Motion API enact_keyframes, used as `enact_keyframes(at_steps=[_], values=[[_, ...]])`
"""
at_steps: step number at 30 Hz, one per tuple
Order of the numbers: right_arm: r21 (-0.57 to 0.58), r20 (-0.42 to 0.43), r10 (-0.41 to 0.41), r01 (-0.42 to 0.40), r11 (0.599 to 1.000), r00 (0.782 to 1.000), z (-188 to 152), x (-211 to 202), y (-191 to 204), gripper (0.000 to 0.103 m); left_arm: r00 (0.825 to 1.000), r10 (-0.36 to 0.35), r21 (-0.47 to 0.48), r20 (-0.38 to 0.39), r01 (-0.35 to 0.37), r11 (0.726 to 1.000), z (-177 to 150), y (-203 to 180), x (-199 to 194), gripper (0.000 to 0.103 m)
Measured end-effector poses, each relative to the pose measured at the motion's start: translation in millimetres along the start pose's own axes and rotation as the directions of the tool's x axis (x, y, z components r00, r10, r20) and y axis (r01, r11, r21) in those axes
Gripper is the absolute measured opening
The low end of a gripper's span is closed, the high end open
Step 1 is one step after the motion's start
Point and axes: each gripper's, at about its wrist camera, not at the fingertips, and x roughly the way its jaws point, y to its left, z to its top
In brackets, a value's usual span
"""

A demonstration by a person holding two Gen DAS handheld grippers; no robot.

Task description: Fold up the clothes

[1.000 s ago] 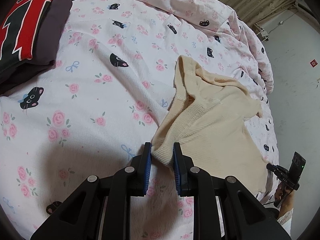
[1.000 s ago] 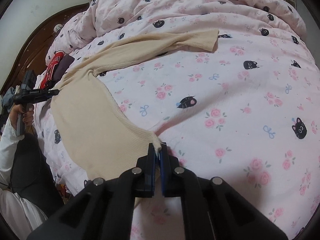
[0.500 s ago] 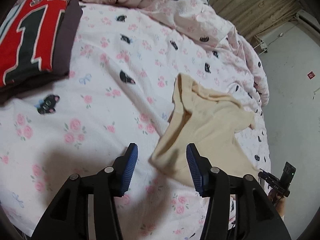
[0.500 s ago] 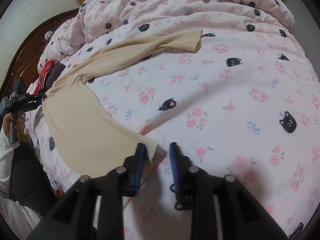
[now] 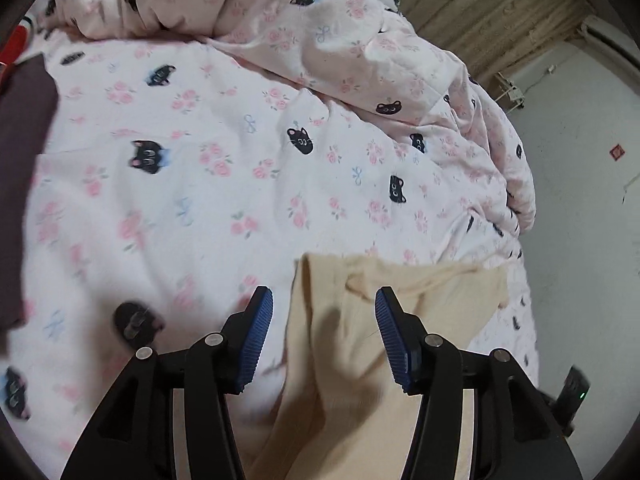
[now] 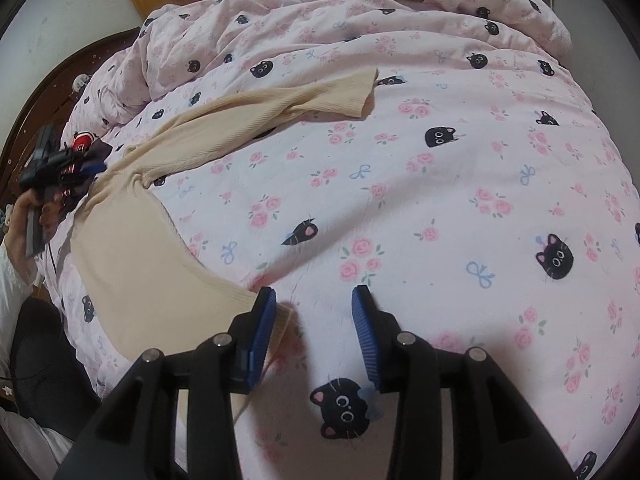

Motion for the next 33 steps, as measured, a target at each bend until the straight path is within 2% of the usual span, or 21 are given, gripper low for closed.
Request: enact_keyframes(at_steps=[5, 11, 16, 18, 25, 29, 33], values=[[-0.007, -0.012, 0.006, -0.006, 1.0, 1.0, -1, 4, -1, 0.041, 1.0, 0.014, -0.004, -0.028, -0.014, 1.0, 8, 3, 17, 0.048], [-0.013, -0.019, 0.003, -0.003, 1.0, 1.0, 1, 8, 0, 0.041, 1.0, -0.012, 0.021, -0.006, 0.012, 1.0, 12, -3, 13, 0.047], [-0.021, -0.024, -0.002, 0.002, 1.0, 1.0, 4, 11, 3, 0.043, 1.0, 0.0, 0.037, -0.03, 0.001, 0.999, 12, -5, 25, 0.045], [-0.024, -0.026, -0.005, 0.004, 1.0, 1.0, 4, 13, 5, 0.044, 0.999, 0.006, 0.048, -0.031, -0.005, 0.999, 12, -7, 28, 0.041], [-0.018, -0.027, -0.004, 0.003, 1.0, 1.0, 5, 14, 5, 0.045, 0.999, 0.025, 0.072, -0.02, -0.024, 0.997, 12, -9, 31, 0.016], [-0.006, -0.013, 0.002, -0.002, 1.0, 1.0, 8, 12, 4, 0.044, 0.999, 0.03, 0.082, 0.013, -0.031, 0.996, 13, -10, 28, 0.015], [0.027, 0.043, 0.015, -0.016, 1.0, 0.999, 17, 4, 2, 0.044, 0.998, 0.027, 0.057, 0.059, -0.03, 0.998, 19, -7, 21, 0.014]])
